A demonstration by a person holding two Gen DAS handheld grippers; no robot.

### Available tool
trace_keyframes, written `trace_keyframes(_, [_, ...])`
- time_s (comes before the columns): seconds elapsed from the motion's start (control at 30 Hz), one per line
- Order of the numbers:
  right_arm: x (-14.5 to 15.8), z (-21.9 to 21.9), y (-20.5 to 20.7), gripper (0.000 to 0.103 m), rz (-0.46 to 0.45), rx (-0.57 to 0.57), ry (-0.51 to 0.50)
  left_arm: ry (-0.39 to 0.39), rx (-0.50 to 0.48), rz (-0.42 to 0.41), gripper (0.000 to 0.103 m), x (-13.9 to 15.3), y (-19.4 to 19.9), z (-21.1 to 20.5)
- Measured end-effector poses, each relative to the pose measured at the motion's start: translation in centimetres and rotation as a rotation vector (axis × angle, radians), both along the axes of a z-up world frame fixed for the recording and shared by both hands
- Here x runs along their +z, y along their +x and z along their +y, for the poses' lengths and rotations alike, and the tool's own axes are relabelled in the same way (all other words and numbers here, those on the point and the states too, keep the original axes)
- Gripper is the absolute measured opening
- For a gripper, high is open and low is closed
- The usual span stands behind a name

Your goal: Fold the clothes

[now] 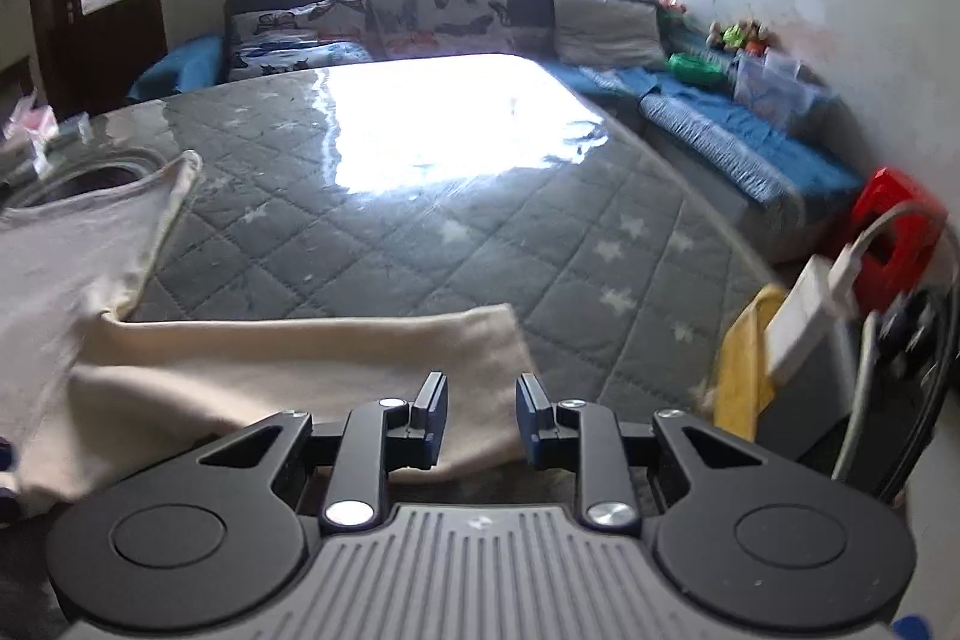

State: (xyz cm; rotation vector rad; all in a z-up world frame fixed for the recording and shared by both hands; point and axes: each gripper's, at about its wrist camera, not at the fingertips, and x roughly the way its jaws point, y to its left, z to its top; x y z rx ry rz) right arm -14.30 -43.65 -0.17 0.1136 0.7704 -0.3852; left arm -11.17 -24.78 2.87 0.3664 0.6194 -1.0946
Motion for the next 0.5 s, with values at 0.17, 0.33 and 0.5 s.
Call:
trace_keyframes(0.17, [-1.2, -0.4, 1.1, 0.025, 0.028, -0.004, 0.005, 0.023, -0.009, 0.043, 0.023, -1.0, 0.6, -1.5])
trace_keyframes(0.33, [-1.7, -1.5, 4.0, 0.026, 0.025, -0.031, -0.036, 0.032, -0.012, 0.071, 0.025, -1.7, 0.7, -1.4])
trace_keyframes(0.5, [-2.1, -2.5, 7.0, 0.028, 0.022, -0.034, -0.071, 0.022, -0.018, 0.074, 0.031, -1.9, 0.5, -1.5])
